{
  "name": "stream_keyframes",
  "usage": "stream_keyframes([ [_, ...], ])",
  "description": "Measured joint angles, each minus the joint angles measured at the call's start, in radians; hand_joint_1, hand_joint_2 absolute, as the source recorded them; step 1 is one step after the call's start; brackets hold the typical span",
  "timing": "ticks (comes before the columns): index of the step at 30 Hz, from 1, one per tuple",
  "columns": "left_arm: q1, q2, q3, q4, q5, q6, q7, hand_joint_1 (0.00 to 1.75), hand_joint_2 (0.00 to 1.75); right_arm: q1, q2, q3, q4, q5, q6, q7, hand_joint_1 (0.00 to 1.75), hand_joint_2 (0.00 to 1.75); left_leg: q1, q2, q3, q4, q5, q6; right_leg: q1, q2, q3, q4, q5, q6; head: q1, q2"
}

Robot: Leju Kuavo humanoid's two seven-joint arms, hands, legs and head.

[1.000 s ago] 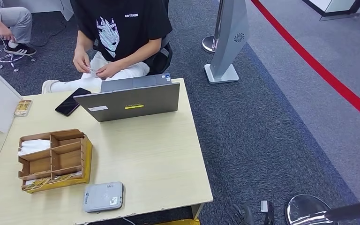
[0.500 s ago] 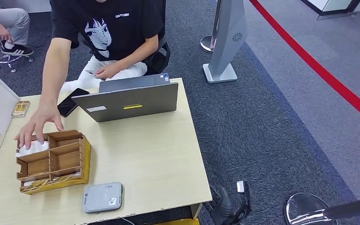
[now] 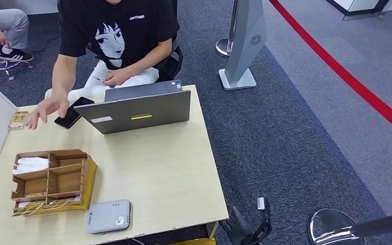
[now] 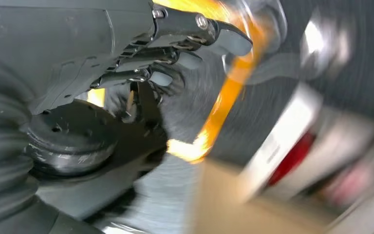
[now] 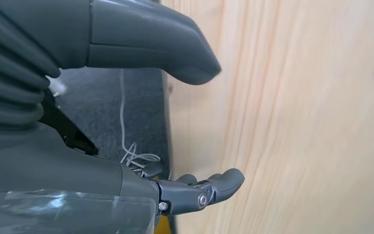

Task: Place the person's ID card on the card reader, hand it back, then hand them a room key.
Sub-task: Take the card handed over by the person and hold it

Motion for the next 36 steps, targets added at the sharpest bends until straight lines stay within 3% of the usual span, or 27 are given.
stream_keyframes([
  [3, 0.063, -0.009, -0.046, -0.109, 0.178, 0.142, 0.017, 0.00, 1.75, 0.030, -0.001, -0.003, -0.026, -0.039, -0.030, -0.015, 0.00, 1.75, 0.000, -0.005, -0.002, 0.000, 0.000, 0.000, 0.000, -0.006, 0.000, 0.000, -0.001, -0.001, 0.000, 0.000],
  [5, 0.078, -0.014, -0.067, -0.154, 0.272, 0.267, -0.026, 0.00, 1.75, 0.049, 0.001, -0.020, -0.054, -0.067, -0.064, -0.030, 0.00, 1.75, 0.000, -0.006, -0.002, 0.000, 0.000, 0.000, 0.000, -0.007, 0.000, 0.000, -0.002, -0.001, -0.001, 0.000],
  [8, 0.088, -0.023, -0.126, -0.224, 0.452, 0.543, -0.120, 0.00, 1.75, 0.095, 0.015, -0.094, -0.143, -0.078, -0.107, -0.010, 0.00, 1.75, 0.000, -0.006, -0.002, 0.000, 0.000, 0.000, 0.000, -0.008, 0.001, 0.000, -0.002, -0.001, -0.001, 0.000],
  [10, 0.090, -0.025, -0.157, -0.256, 0.493, 0.614, -0.157, 0.00, 1.75, 0.125, 0.033, -0.171, -0.211, -0.053, -0.105, 0.021, 0.00, 1.75, 0.000, -0.007, -0.003, 0.000, 0.001, 0.000, 0.000, -0.009, 0.001, 0.000, -0.002, -0.001, -0.001, 0.000],
  [13, 0.079, -0.028, -0.164, -0.277, 0.471, 0.601, -0.169, 0.00, 1.75, 0.155, 0.072, -0.300, -0.294, -0.001, -0.076, 0.055, 0.00, 1.75, 0.000, -0.007, -0.002, 0.000, 0.001, 0.000, 0.000, -0.009, 0.001, 0.000, -0.002, -0.001, -0.001, 0.000],
  [17, 0.056, -0.027, -0.158, -0.284, 0.348, 0.507, -0.143, 0.00, 1.75, 0.183, 0.109, -0.461, -0.367, 0.039, -0.027, 0.074, 0.00, 1.75, 0.000, -0.009, -0.002, 0.000, 0.001, 0.000, 0.000, -0.011, 0.001, 0.000, -0.002, -0.002, -0.001, 0.000],
  [21, 0.026, -0.028, -0.133, -0.283, 0.242, 0.416, -0.122, 0.00, 1.75, 0.207, 0.121, -0.535, -0.408, 0.003, -0.022, 0.073, 0.00, 1.75, 0.000, -0.008, -0.002, 0.000, 0.001, 0.000, 0.000, -0.010, 0.001, 0.000, -0.002, -0.002, -0.001, 0.000],
  [26, 0.021, -0.027, -0.107, -0.299, 0.136, 0.379, -0.143, 0.00, 1.75, 0.254, 0.127, -0.517, -0.462, -0.068, -0.067, 0.062, 0.00, 1.75, 0.000, -0.008, -0.002, 0.000, 0.001, -0.001, 0.000, -0.009, 0.001, 0.000, -0.002, -0.002, -0.001, 0.000],
  [31, 0.136, -0.025, -0.067, -0.492, 0.113, 0.283, -0.030, 0.00, 1.75, 0.312, 0.132, -0.448, -0.512, -0.137, -0.110, 0.037, 0.00, 1.75, 0.000, -0.006, -0.001, 0.000, -0.001, -0.003, 0.000, -0.006, -0.001, 0.000, -0.004, -0.003, -0.002, 0.000],
  [36, 0.174, -0.024, -0.056, -0.587, 0.023, 0.322, -0.105, 0.00, 1.75, 0.395, 0.149, -0.389, -0.623, -0.268, -0.182, 0.028, 0.00, 1.75, 0.001, -0.009, -0.002, 0.000, -0.001, -0.003, 0.000, -0.010, 0.000, 0.000, -0.006, -0.002, -0.002, 0.000],
])
